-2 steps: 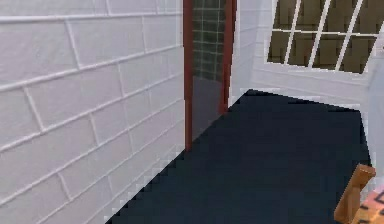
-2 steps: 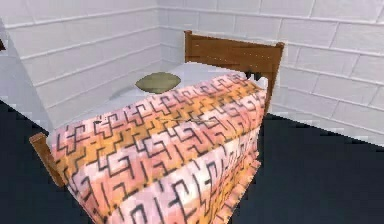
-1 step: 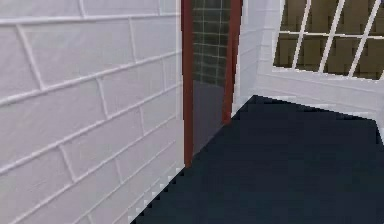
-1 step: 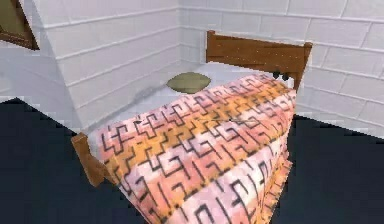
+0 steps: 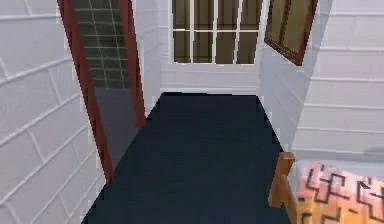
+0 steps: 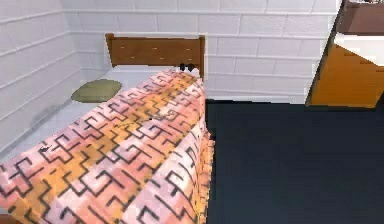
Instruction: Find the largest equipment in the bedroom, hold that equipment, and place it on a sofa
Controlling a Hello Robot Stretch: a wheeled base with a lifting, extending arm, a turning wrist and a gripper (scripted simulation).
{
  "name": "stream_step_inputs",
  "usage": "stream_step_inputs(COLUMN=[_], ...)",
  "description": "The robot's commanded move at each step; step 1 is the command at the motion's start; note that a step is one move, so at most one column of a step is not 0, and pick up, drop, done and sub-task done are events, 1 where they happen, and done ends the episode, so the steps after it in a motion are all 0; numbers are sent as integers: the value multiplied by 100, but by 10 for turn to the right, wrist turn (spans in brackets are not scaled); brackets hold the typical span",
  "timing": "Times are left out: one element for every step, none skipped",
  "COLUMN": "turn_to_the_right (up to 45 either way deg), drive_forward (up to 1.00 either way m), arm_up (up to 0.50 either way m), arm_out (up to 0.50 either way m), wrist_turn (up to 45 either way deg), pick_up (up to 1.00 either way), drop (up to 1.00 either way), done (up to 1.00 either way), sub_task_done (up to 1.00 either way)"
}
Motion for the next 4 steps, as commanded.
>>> stream_step_inputs(turn_to_the_right=[30, 0, 240, 0], drive_forward=[0, 15, 0, 30], arm_up=[0, 0, 0, 0], arm_out=[0, 0, 0, 0], wrist_turn=[0, 0, 0, 0], pick_up=[0, 0, 0, 0], drop=[0, 0, 0, 0], done=[0, 0, 0, 0], sub_task_done=[0, 0, 0, 0])
